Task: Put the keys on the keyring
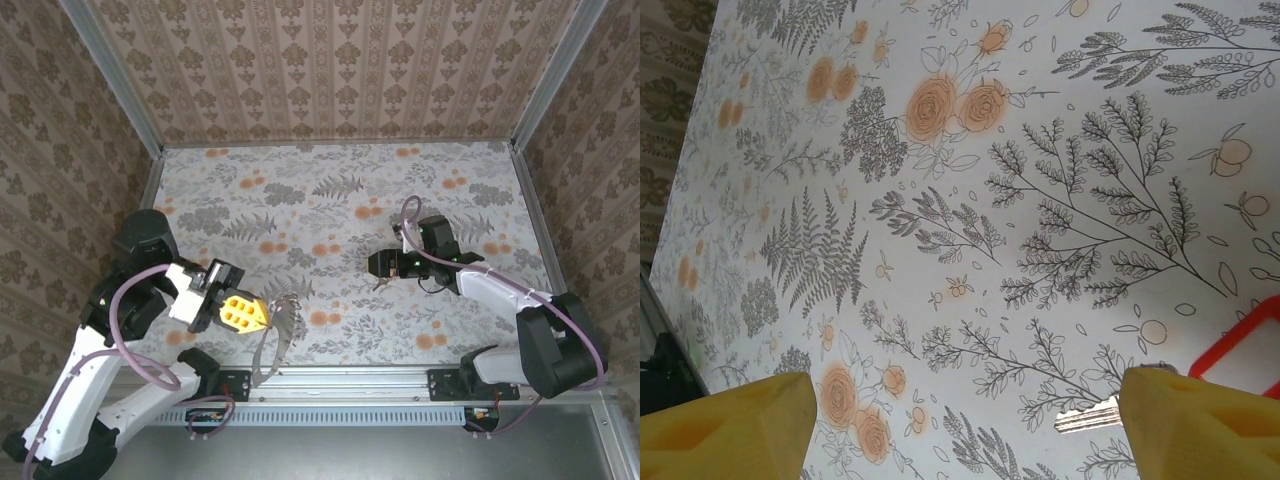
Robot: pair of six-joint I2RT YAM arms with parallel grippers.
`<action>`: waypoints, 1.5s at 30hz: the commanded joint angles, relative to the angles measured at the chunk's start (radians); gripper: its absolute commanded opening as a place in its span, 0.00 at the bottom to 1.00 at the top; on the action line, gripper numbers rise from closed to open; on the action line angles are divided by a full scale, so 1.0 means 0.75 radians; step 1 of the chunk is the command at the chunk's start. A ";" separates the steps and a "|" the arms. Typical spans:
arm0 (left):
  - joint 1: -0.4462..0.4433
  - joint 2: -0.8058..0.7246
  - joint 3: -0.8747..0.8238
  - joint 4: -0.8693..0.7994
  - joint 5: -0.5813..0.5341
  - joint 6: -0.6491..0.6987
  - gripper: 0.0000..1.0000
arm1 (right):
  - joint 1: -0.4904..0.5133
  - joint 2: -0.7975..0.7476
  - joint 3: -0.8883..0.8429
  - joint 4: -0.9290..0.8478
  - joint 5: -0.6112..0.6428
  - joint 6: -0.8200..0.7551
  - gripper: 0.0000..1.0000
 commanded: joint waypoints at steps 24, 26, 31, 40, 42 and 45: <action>0.035 0.114 -0.209 0.354 -0.615 -0.431 0.00 | 0.004 0.005 0.116 -0.412 0.467 -0.023 0.69; 0.035 0.115 -0.246 0.397 -0.658 -0.490 0.00 | 0.005 0.068 0.158 -0.441 0.482 -0.024 0.65; 0.046 0.076 -0.348 0.435 -0.735 -0.539 0.00 | 0.035 0.139 0.227 -0.532 0.534 -0.024 0.59; 0.115 0.121 -0.395 0.478 -0.652 -0.567 0.00 | 0.092 0.175 0.212 -0.582 0.542 0.050 0.49; 0.114 0.125 -0.401 0.495 -0.626 -0.575 0.00 | 0.096 0.188 0.201 -0.568 0.549 0.059 0.48; 0.115 0.110 -0.419 0.535 -0.622 -0.594 0.00 | 0.097 0.226 0.200 -0.523 0.530 0.062 0.48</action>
